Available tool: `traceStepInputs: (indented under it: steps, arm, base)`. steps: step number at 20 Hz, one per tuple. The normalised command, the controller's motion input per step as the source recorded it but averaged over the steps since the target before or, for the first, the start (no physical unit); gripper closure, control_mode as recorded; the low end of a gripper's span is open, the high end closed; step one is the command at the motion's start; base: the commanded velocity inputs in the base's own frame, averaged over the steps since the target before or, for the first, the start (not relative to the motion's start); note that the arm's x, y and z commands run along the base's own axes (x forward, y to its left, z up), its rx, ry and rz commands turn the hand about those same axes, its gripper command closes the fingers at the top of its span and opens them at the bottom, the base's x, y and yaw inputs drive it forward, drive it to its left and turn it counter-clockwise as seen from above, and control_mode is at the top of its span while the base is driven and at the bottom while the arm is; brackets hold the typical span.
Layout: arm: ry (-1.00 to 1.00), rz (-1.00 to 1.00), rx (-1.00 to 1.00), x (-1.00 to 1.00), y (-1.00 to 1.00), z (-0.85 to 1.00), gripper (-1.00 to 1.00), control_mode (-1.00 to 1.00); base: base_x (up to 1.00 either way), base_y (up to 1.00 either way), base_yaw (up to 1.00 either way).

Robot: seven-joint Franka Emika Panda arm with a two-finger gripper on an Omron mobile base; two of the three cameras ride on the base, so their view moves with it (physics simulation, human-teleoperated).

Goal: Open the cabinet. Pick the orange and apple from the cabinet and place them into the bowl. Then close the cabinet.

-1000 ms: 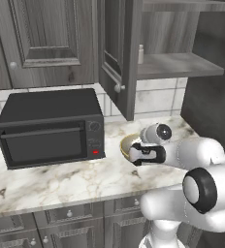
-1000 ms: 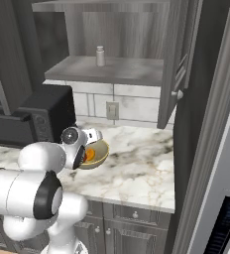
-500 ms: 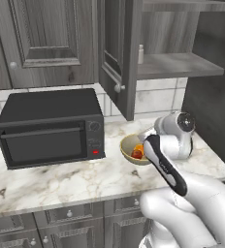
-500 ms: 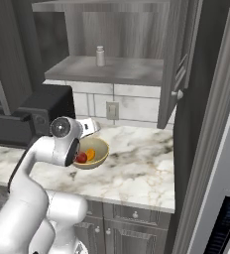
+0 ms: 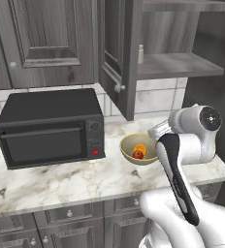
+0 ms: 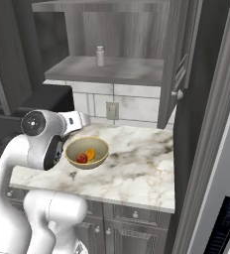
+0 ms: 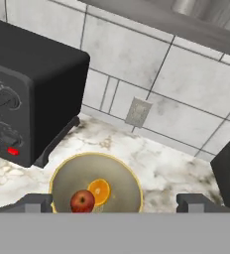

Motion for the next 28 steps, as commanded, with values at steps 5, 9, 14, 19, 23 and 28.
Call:
traceStepInputs:
  steps: [5,9,14,19,23,28]
  arm:
    - [-0.12,-0.05,0.0,-0.97,0.0,1.0,-1.0,-1.0]
    - [-0.12,-0.01,0.0,-0.95,0.01,0.8,-1.0,-1.0]
    - [-0.1,-0.01,0.0,-0.97,0.07,0.64,-1.0,-1.0]
    - [-0.05,-0.03,-0.02,-0.76,0.43,0.23,-1.0,-1.0]
    - [-0.02,-0.09,0.0,-0.39,0.67,0.0,-1.0,-1.0]
    - [-0.11,-0.12,0.0,0.03,0.69,-0.17,-1.0,-1.0]
  base:
    - [0.0,0.0,0.0]
    - [0.0,0.0,0.0]
    - [0.0,0.0,0.0]
    - [0.0,0.0,0.0]
    - [0.0,0.0,0.0]
    - [0.0,0.0,0.0]
